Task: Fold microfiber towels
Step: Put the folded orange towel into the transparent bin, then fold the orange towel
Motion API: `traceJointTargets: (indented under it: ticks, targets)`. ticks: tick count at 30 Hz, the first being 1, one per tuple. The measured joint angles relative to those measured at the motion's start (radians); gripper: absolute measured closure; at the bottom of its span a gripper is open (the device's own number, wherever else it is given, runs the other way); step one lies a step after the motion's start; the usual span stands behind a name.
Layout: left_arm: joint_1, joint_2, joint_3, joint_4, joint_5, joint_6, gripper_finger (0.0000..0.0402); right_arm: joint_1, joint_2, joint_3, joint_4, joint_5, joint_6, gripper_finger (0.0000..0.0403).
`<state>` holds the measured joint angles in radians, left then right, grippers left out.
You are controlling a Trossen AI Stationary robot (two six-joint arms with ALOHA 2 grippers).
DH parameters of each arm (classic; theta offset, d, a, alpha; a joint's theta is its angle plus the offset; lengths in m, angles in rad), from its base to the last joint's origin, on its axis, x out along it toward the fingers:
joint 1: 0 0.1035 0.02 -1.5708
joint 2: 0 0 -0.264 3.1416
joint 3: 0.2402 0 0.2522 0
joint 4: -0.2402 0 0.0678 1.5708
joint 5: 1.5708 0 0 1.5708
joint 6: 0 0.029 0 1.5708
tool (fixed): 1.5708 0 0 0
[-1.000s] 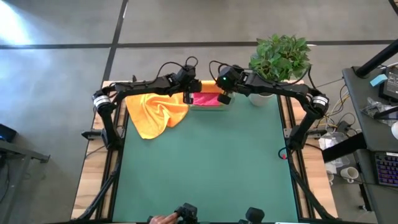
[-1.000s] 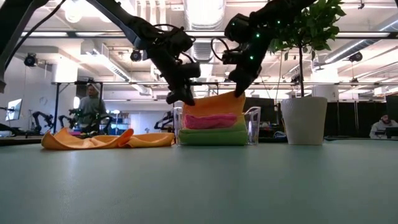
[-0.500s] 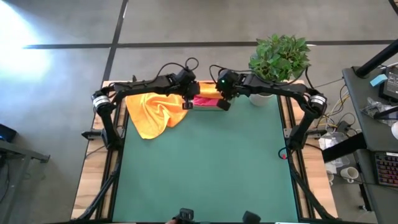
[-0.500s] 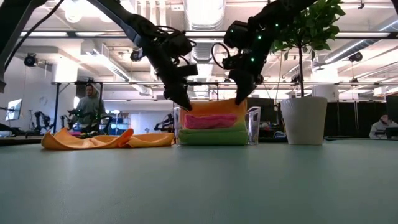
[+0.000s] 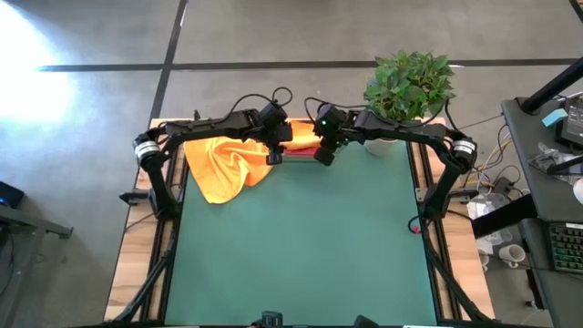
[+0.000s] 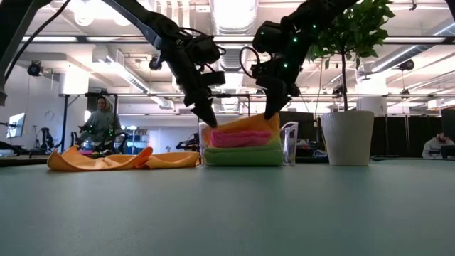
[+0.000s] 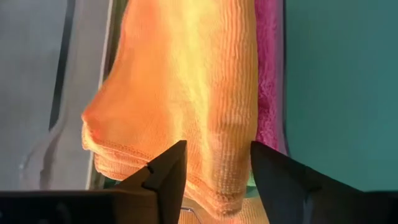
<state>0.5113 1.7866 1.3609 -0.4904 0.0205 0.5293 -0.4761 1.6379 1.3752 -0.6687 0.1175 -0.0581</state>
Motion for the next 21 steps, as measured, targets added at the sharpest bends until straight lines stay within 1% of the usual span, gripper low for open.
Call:
traceJointTargets:
  ticks: [5,10,13,15,18,21]
  targets:
    - [-0.006,-0.04,0.0,-0.003,0.001,0.0,0.0233,0.013,0.0,0.052,-0.1,-0.021,0.009,0.0285]
    - [-0.006,-0.108,0.002,-0.006,-0.001,0.001,0.0233,0.017,-0.001,0.131,-0.18,-0.022,0.024,0.026]
    - [-0.005,-0.158,0.002,-0.024,-0.017,0.0,0.0233,0.015,-0.002,0.161,-0.162,-0.021,0.024,0.0254]
    - [-0.004,-0.195,0.002,-0.046,-0.039,-0.006,0.0233,0.015,-0.002,0.162,-0.114,-0.028,0.034,0.0253]
    - [-0.003,-0.25,-0.006,-0.076,-0.064,-0.038,0.0233,0.013,0.0,0.161,-0.065,-0.075,0.071,0.0258]
    - [-0.001,-0.31,-0.043,-0.106,-0.068,-0.076,0.0233,0.011,0.014,0.161,-0.053,-0.083,0.093,0.0267]
